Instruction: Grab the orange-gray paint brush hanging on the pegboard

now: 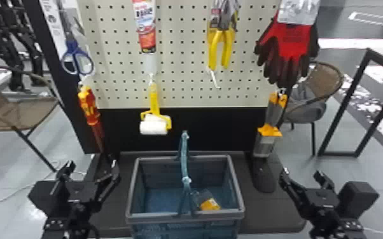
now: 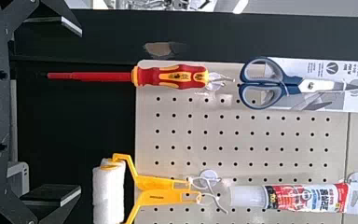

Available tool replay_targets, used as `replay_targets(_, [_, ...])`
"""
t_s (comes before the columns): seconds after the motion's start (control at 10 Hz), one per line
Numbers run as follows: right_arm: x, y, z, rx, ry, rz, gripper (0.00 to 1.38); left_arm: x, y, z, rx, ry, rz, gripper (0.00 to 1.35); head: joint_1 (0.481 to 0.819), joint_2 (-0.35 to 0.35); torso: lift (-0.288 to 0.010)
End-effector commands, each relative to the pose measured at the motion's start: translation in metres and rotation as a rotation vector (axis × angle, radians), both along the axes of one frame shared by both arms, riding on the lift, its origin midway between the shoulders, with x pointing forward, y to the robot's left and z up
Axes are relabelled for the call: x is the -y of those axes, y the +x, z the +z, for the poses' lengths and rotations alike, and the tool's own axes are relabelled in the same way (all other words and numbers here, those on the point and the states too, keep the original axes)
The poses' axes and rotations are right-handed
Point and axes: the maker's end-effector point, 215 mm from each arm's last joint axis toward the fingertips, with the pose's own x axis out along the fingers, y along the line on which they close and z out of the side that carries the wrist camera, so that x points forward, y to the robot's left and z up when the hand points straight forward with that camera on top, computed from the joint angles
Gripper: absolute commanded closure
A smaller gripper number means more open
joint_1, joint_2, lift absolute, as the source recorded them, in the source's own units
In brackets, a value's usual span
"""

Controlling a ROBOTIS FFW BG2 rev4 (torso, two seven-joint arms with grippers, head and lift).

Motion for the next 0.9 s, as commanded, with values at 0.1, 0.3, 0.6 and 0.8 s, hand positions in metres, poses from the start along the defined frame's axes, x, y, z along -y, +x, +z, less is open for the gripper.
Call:
replay_targets(0.1, [-0.001,0.000,0.000,0.000,0.007,-0.001,0.28,0.000,-0.001,-0.001,-0.001,0.000,0.001,0.12,0.549,0.000,-0.100])
replay_targets(0.3, [-0.001,-0.001,-0.002,-0.003,0.010,-0.003,0.28,0.000,0.000,-0.001,-0.003,0.003,0.000,0.12,0.549,0.000,-0.100])
replay_targets(0.6, [-0.001,0.002,-0.002,-0.010,0.013,0.000,0.28,0.000,0.000,-0.001,-0.003,0.008,0.000,0.12,0.549,0.000,-0.100])
replay_targets(0.8, [0.000,0.019,0.014,-0.008,-0.006,0.062,0.28,0.001,0.000,0.000,-0.002,0.009,-0.004,0.12,0.549,0.000,-0.100])
